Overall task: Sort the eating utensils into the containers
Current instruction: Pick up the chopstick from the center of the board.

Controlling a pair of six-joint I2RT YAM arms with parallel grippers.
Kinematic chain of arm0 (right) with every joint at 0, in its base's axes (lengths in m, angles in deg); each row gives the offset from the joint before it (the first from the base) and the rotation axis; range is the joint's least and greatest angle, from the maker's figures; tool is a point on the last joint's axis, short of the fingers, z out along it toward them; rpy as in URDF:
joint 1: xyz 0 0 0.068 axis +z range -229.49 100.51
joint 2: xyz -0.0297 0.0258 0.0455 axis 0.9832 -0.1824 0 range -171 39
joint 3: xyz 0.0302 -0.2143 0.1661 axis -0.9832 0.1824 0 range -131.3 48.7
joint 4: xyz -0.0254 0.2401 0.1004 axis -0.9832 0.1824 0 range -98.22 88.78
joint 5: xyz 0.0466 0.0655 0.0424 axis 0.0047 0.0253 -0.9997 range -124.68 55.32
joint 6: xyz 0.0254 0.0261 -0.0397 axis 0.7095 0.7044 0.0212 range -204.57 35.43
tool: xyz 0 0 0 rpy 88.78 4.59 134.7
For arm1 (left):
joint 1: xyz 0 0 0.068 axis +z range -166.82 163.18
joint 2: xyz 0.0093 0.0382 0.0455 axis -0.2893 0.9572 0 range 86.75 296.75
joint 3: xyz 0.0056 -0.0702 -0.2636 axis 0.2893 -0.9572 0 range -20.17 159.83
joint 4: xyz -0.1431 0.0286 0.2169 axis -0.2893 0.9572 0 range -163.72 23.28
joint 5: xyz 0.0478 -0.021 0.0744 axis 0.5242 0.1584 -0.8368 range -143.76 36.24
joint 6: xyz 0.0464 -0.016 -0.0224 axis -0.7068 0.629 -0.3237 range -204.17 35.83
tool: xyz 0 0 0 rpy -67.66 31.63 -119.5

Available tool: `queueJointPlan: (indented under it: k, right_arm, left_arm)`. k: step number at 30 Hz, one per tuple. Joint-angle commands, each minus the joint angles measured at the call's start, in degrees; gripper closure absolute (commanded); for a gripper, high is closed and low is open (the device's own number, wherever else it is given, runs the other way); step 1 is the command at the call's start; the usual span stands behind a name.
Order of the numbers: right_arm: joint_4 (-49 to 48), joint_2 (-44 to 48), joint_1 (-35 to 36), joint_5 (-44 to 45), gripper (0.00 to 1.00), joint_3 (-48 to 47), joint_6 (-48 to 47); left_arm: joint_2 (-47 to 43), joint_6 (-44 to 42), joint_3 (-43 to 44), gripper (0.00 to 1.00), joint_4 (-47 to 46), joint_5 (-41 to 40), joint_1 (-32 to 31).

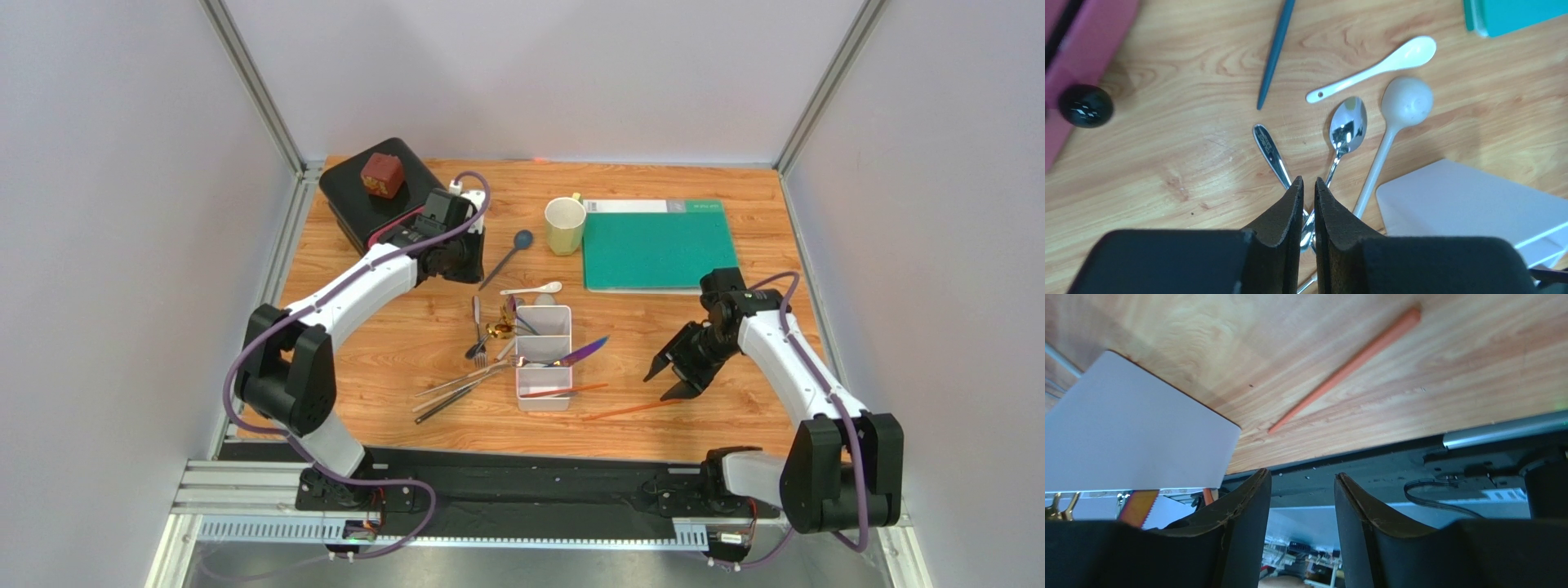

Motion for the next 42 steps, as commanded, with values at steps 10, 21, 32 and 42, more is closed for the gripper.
queueJointPlan:
  k: [10, 21, 32, 42]
  right_arm:
    - [-0.8, -3.5, 0.7, 3.0, 0.53, 7.2, 16.3]
    - [-5.9, -12.3, 2.6, 8.9, 0.54, 2.0, 19.5]
    - [-5.8, -19.2, 5.9, 9.6, 0.59, -0.1, 19.3]
    - [-4.3, -18.5, 7.0, 10.5, 0.61, 0.3, 18.7]
  left_arm:
    - [-16.7, 3.2, -5.5, 0.83, -6.5, -7.6, 1.6]
    - [-22.0, 3.2, -11.2, 0.83, -6.0, -8.3, 1.8]
    - [-22.3, 2.2, -11.8, 0.83, -5.8, -9.5, 1.9]
    - [-21.6, 1.7, -12.4, 0.83, -6.3, -9.3, 2.1]
